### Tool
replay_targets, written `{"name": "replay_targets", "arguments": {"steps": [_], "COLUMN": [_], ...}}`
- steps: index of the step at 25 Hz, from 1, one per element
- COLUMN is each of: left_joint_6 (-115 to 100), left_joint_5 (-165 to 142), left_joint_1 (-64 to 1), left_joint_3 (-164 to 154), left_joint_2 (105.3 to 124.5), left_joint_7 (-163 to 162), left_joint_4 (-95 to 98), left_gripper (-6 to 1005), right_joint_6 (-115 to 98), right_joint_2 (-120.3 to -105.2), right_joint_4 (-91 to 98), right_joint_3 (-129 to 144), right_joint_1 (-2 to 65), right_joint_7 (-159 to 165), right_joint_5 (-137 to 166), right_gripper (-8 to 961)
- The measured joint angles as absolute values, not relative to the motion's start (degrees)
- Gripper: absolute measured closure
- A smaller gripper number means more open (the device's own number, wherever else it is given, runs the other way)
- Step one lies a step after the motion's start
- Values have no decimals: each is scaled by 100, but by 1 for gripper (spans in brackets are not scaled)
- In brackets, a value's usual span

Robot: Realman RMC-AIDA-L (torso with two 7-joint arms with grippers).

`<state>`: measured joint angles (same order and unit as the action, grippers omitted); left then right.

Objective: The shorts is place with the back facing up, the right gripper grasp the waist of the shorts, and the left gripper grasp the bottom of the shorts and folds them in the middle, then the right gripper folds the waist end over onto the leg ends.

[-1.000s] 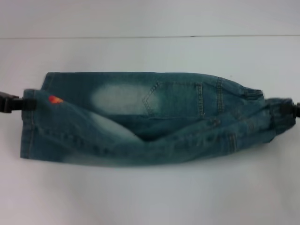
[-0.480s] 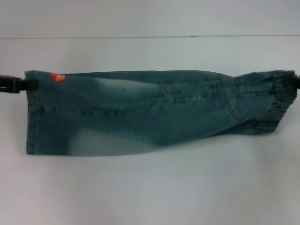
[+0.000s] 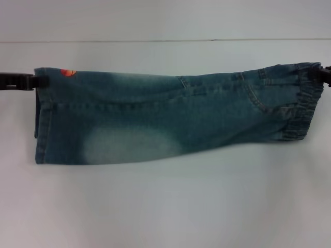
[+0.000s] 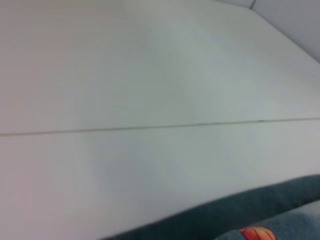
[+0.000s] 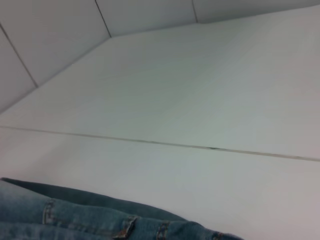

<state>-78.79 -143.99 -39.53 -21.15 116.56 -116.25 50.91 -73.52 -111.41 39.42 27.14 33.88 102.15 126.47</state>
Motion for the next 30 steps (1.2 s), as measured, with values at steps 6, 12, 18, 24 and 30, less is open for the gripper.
{"name": "replay_targets", "arguments": {"steps": [6, 12, 18, 24, 30], "left_joint_6": [-7376, -6912, -6582, -6386, -6246], "left_joint_5": [-14371, -14355, -14337, -14263, -14248], "left_joint_1": [-4040, -4050, -4080, -4101, -4131], "left_joint_3": [-2232, -2467, -2665, -2710, -2785], "left_joint_2": [11699, 11768, 11857, 11874, 11894], "left_joint_7": [-11625, -11692, -11677, -11673, -11677], "left_joint_4": [4846, 4693, 4637, 4572, 4530], "left_gripper": [953, 953, 954, 954, 954], "right_joint_6": [-6791, -6377, -6056, -5872, -5783], "right_joint_2": [-11187, -11182, -11192, -11195, -11198], "right_joint_4": [3901, 3723, 3609, 3546, 3510], "right_joint_3": [3107, 3403, 3611, 3750, 3770], "right_joint_1": [3483, 3564, 3601, 3654, 3698], "right_joint_7": [10283, 10292, 10292, 10292, 10292], "right_joint_5": [12648, 12648, 12656, 12692, 12718], "right_gripper": [872, 870, 868, 866, 865]}}
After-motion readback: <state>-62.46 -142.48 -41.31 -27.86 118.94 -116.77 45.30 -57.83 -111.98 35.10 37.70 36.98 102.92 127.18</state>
